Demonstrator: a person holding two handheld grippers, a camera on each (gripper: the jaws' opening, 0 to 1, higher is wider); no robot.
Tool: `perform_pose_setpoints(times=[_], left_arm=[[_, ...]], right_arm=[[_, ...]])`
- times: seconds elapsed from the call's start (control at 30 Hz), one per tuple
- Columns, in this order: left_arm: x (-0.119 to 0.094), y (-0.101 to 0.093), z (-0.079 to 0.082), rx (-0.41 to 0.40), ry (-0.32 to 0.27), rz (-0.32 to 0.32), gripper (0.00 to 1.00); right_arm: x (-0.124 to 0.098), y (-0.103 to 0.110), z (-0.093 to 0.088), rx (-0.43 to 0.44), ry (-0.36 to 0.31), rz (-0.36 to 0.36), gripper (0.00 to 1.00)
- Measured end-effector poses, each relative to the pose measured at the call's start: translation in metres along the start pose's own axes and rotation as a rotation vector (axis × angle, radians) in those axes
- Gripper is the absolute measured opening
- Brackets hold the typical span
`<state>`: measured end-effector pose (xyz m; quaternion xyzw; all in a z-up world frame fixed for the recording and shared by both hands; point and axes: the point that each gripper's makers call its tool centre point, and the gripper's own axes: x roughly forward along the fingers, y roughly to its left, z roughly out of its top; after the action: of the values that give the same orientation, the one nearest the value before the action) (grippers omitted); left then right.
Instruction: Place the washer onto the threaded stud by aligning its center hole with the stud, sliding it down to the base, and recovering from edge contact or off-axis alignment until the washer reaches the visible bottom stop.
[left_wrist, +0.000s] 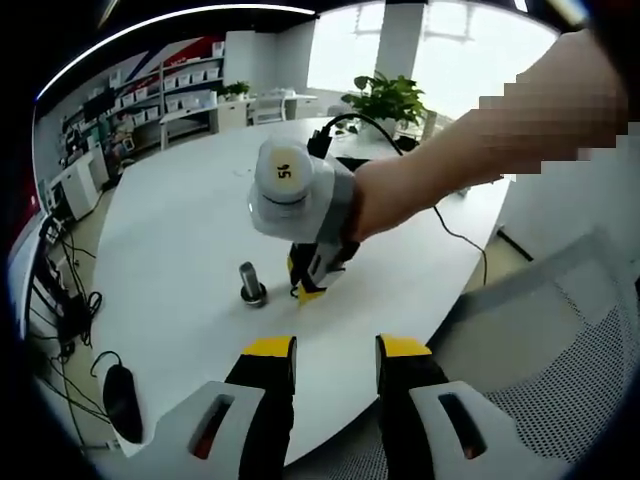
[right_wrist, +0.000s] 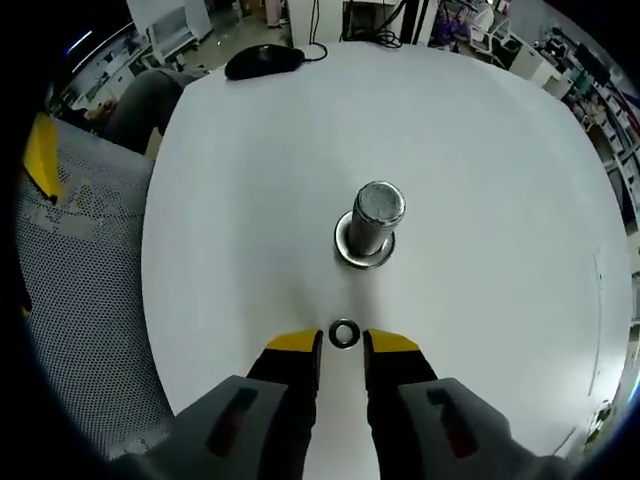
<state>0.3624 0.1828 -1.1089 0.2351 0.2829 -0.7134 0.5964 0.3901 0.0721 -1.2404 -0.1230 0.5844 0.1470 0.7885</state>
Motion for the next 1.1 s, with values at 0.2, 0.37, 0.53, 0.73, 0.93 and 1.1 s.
perform_pose_setpoints(times=[0.2, 0.37, 0.53, 0.73, 0.93, 1.1], left_arm=[[0.005, 0.002, -0.003, -0.001, 0.002, 0.000, 0.30], [0.006, 0.002, -0.004, 0.001, 0.005, 0.000, 0.30], [0.005, 0.001, -0.003, 0.002, 0.007, 0.000, 0.30], [0.006, 0.003, -0.003, 0.000, 0.004, 0.005, 0.30], [0.006, 0.004, -0.002, -0.002, 0.000, 0.007, 0.30], [0.005, 0.003, -0.002, 0.000, 0.002, 0.009, 0.30]], right_arm=[[-0.004, 0.002, 0.001, -0.006, 0.027, 0.015, 0.17], [0.000, 0.000, 0.001, -0.040, 0.077, 0.013, 0.16], [0.003, -0.002, 0.001, -0.047, 0.108, 0.002, 0.16], [0.006, -0.002, 0.002, -0.050, 0.172, -0.023, 0.15], [0.001, 0.000, 0.000, -0.024, 0.144, -0.040, 0.15], [-0.002, 0.000, -0.002, 0.025, 0.068, -0.059, 0.14]])
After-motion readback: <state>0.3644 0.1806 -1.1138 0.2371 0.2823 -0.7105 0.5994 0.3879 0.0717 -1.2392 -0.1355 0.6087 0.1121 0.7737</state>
